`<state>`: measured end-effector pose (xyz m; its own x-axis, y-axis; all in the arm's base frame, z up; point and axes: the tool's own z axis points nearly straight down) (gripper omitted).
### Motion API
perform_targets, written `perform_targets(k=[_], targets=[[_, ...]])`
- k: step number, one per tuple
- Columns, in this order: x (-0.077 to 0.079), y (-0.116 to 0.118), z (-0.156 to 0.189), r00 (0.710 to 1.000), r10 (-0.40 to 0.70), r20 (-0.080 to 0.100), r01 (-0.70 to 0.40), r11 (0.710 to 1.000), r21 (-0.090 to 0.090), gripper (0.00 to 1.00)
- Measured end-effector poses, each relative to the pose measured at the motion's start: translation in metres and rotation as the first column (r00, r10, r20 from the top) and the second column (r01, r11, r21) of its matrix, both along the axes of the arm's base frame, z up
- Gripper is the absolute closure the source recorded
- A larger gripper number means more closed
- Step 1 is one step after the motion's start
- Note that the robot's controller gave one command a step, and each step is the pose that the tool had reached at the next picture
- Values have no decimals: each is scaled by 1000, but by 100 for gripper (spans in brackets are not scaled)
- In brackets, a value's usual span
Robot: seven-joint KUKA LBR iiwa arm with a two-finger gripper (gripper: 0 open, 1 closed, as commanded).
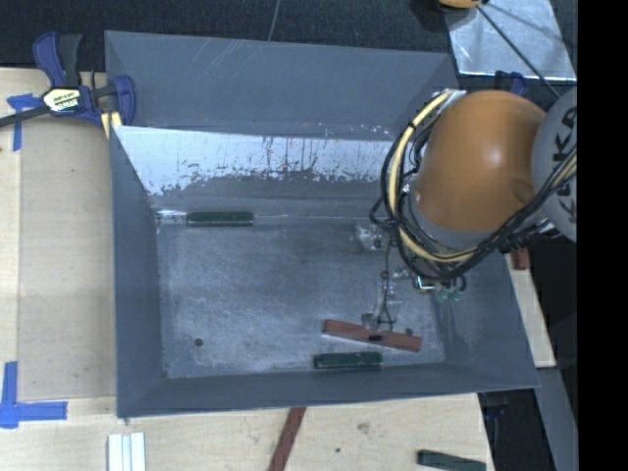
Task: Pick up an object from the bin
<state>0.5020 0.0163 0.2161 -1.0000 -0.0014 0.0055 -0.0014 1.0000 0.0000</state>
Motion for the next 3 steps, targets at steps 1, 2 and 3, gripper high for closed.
perform_targets(k=[1, 2, 3], targets=[[2, 0, 4, 1000, -1, 9, 1, 1000, 0, 0], [-1, -9, -39, 995, 95, 12, -95, 996, -1, 0], [-10, -48, -103, 989, 144, 13, -144, 990, -1, 0]])
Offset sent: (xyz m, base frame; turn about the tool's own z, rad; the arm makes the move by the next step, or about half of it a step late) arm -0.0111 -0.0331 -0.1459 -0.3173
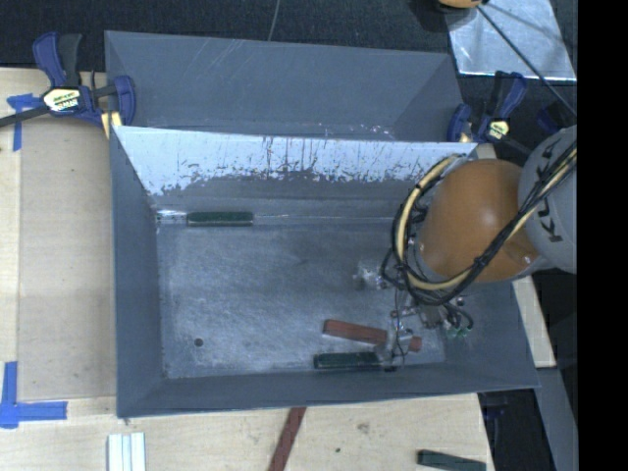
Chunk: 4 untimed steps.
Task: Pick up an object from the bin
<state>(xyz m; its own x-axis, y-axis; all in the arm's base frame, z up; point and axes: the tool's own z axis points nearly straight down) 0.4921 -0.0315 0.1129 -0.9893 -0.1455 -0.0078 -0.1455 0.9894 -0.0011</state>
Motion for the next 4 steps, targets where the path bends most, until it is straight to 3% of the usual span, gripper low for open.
perform_targets(k=[1, 2, 3, 4], targets=[[4, 22, -41, 996, 83, -11, -83, 997, 1, 100], [4, 22, -41, 996, 83, -11, -83, 997, 1, 100], [13, 21, 8, 996, 84, -12, -84, 996, 0, 100], [20, -1, 184, 956, 293, -1, -293, 956, -2, 100]])
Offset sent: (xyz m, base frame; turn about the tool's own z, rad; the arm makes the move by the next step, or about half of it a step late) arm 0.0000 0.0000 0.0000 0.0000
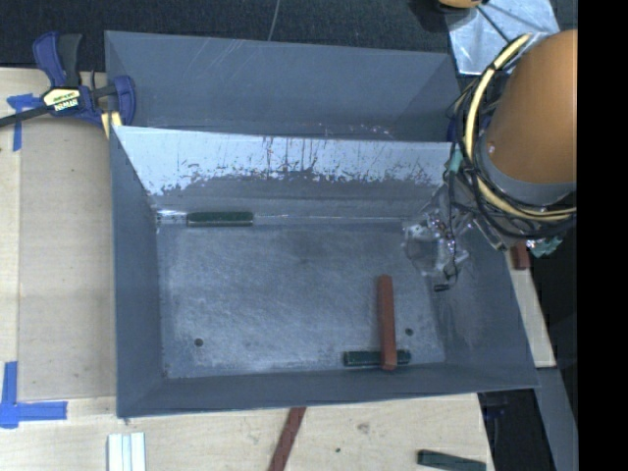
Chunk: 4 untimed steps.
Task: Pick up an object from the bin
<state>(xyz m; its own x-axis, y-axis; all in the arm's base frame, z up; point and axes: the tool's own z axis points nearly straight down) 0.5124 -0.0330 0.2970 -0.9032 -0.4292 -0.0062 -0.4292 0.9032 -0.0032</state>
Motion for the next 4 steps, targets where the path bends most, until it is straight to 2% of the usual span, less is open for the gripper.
perform_targets(k=[1, 2, 3, 4], targets=[[-1, 0, -1, 1000, -1, -3, 1, 1000, 1, 100], [14, 7, -53, 1000, 11, 4, -11, 1000, 0, 100], [20, 25, -96, 979, 205, -4, -205, 979, 0, 100], [-8, 24, -127, 876, 482, -4, -482, 876, 0, 0]])
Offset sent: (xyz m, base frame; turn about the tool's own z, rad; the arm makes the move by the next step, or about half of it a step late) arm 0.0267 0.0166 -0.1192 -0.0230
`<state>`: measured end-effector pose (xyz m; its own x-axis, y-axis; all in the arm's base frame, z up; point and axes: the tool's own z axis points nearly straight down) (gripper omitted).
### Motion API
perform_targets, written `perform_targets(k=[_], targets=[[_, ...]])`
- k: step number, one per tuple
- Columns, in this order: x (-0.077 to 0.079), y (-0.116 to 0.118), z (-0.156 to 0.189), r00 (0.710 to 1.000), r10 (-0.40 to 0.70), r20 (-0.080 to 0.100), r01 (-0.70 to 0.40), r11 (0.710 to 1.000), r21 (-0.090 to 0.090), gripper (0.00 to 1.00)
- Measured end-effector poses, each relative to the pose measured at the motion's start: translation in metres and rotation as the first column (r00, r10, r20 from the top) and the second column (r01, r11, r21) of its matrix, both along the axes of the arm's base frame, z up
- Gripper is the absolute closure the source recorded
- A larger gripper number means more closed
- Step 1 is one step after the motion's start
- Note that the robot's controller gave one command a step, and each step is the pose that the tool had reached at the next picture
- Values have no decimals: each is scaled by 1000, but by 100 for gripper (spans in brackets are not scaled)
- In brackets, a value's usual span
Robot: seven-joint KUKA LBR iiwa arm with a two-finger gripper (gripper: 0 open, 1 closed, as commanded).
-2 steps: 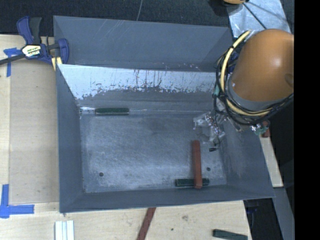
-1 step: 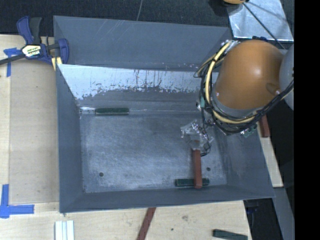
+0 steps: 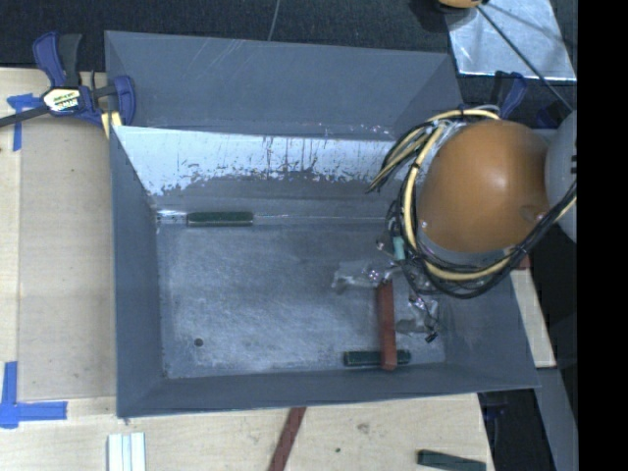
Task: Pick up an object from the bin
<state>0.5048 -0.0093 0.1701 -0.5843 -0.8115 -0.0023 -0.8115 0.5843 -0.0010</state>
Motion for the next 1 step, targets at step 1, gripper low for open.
perform_targets(k=[1], targets=[[0, 0, 0, 1000, 0, 0, 0, 1000, 0, 0]])
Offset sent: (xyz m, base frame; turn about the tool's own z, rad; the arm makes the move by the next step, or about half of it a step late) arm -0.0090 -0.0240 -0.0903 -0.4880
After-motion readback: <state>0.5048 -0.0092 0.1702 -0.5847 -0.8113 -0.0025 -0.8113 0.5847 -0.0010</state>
